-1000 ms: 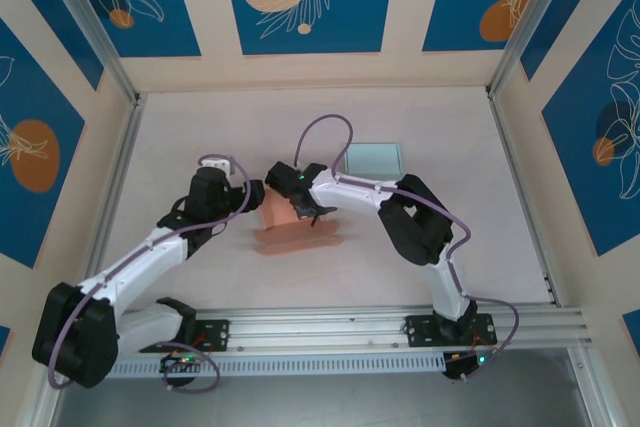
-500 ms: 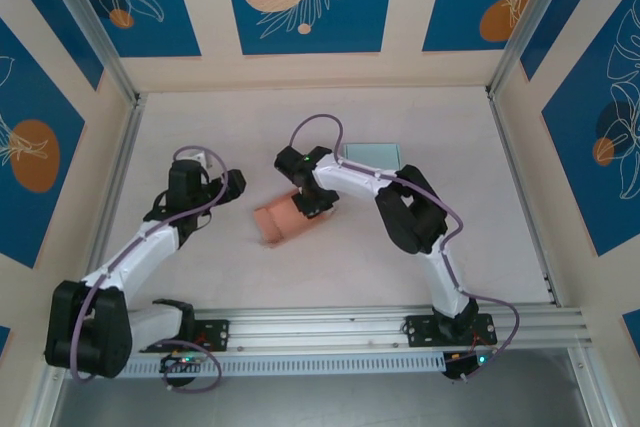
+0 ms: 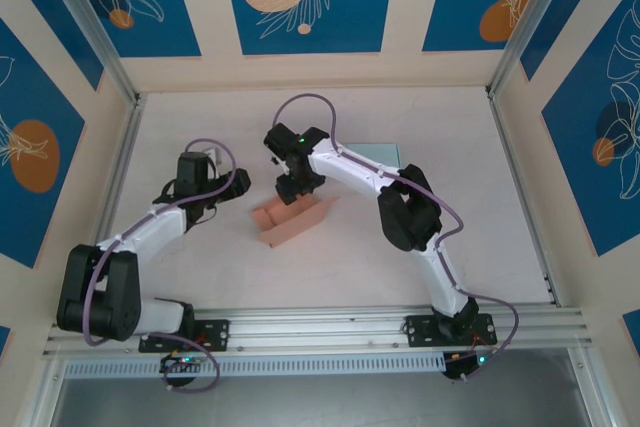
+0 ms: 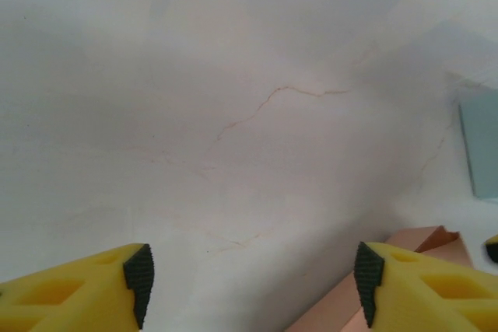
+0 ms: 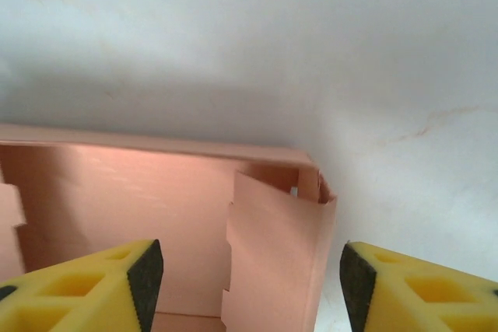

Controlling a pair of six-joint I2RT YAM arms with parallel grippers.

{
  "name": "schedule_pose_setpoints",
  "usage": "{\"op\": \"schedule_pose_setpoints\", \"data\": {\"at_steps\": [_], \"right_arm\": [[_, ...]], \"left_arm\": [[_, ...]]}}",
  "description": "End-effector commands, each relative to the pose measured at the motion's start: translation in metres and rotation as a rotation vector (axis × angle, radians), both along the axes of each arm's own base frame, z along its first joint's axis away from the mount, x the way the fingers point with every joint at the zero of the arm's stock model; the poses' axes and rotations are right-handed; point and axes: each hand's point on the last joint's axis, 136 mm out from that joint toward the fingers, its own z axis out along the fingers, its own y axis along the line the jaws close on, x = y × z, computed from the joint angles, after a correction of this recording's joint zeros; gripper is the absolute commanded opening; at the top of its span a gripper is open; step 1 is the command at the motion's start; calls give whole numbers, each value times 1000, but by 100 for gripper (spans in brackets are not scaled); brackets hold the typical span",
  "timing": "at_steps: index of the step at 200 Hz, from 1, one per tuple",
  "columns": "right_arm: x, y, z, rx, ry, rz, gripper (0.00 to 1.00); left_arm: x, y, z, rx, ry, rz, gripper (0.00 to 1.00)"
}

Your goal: Fold the paper box

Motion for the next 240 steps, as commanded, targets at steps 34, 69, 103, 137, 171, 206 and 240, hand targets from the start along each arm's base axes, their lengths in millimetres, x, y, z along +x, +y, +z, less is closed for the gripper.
{"op": "schedule_pose_setpoints", "data": {"at_steps": [34,69,103,137,171,206,240], "right_arm": [[9,12,111,143,-186,-1,68],[-7,-14,175,251,-342,-110,64],[-37,-64,185,356,-395,-306,63],[-74,-121,162,414,-405,-508,62],[-107,-165,122,422,-361,-667,62],[-130,-198,77,392,-315,-816,62],[-141,-225,49,341,-316,-933,62]], "left_arm": [[8,13,-23,100,70,-9,40],[-2,11,-47,87,144,-14,34],[-17,1,-69,52,204,-35,29],[-28,-13,-82,38,252,-81,27],[-48,-38,-84,-12,265,-159,26],[-83,-74,-81,-55,249,-240,25],[-117,-118,-78,-150,211,-315,26]]}}
